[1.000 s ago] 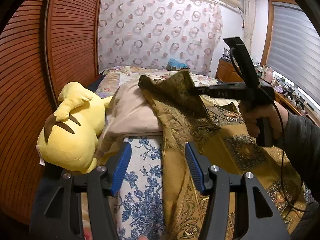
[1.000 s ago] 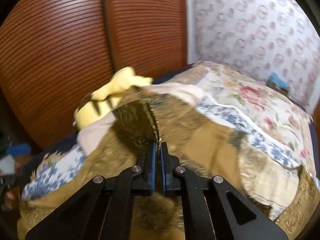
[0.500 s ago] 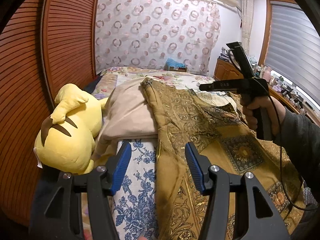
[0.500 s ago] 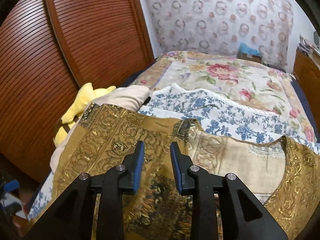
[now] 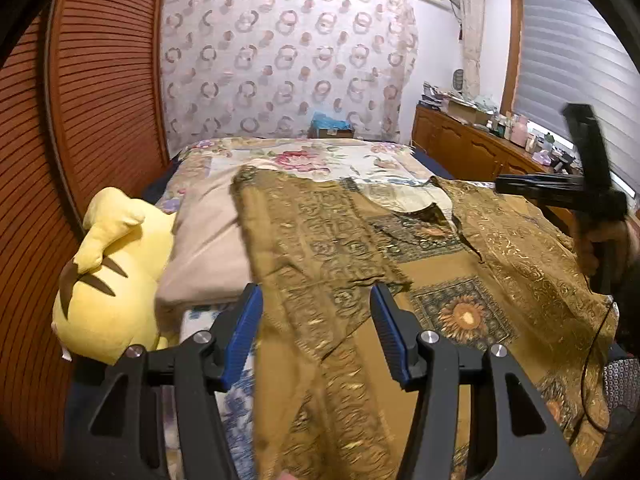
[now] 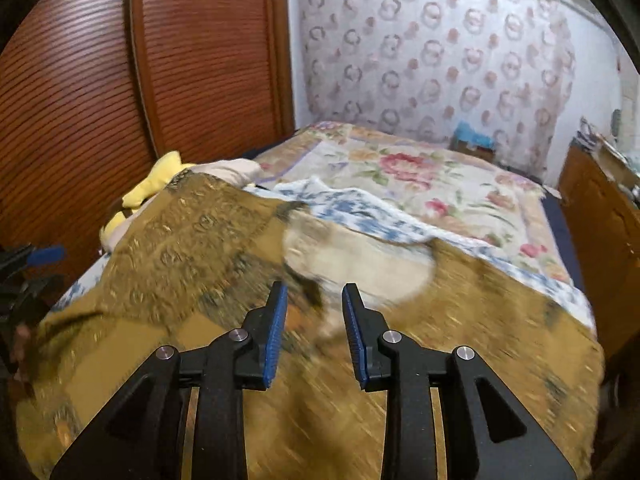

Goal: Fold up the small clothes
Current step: 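Open the right gripper and lay the folded panel flat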

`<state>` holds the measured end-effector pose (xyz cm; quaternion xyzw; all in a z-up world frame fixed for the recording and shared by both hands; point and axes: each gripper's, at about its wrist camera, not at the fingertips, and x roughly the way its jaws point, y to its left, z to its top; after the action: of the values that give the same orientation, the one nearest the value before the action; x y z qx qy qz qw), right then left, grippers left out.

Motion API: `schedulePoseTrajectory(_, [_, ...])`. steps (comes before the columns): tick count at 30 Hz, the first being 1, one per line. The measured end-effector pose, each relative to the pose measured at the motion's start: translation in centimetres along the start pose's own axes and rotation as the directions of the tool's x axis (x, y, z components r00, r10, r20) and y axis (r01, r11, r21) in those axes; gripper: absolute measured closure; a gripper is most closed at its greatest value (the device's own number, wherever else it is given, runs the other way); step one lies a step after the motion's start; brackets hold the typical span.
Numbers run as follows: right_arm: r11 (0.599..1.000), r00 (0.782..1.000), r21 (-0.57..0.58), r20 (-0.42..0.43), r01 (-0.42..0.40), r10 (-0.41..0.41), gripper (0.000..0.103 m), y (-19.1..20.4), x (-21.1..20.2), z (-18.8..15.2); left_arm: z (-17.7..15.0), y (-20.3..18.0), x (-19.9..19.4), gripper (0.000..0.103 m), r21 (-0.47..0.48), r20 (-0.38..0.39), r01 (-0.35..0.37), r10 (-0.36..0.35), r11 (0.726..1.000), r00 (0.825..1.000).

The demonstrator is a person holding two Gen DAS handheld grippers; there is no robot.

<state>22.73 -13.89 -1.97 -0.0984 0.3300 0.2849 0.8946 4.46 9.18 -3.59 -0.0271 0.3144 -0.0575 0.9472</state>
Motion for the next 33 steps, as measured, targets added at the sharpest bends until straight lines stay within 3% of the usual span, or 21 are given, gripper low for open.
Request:
schedulePoseTrajectory(3, [0.999, 0.999, 0.010, 0.023, 0.041, -0.041, 0.069, -2.3, -3.1, -1.6, 0.5, -1.3, 0.7, 0.048, 0.022, -0.005, 0.009, -0.009, 1.000, 1.000])
schedulePoseTrajectory(5, [0.998, 0.997, 0.022, 0.029, 0.066, -0.066, 0.045, -3.8, -4.7, -2.8, 0.9, -2.3, 1.2, 0.048, 0.038, -0.008, 0.018, -0.017, 0.999, 1.000])
schedulePoseTrajectory(6, [0.996, 0.996, 0.032, 0.029, 0.081, -0.082, 0.044, -4.5, -5.4, -3.4, 1.1, -2.8, 1.6, 0.048, 0.045, -0.012, 0.025, -0.024, 0.999, 1.000])
schedulePoseTrajectory(17, [0.956, 0.971, 0.168, -0.044, 0.240, -0.236, 0.044, -14.0, -9.9, -10.4, 1.3, -6.9, 6.4, 0.048, 0.105, -0.118, 0.075, -0.063, 0.992, 0.991])
schedulePoseTrajectory(22, [0.929, 0.955, 0.222, -0.080, 0.296, -0.285, 0.044, -18.4, -11.0, -12.7, 1.4, -7.0, 8.3, 0.048, 0.116, -0.166, 0.060, -0.041, 0.991, 0.985])
schedulePoseTrajectory(33, [0.896, 0.953, 0.331, -0.171, 0.297, -0.252, 0.044, -23.7, -9.9, -15.8, 1.1, -6.2, 11.0, 0.048, 0.095, -0.245, 0.031, -0.007, 0.995, 0.970])
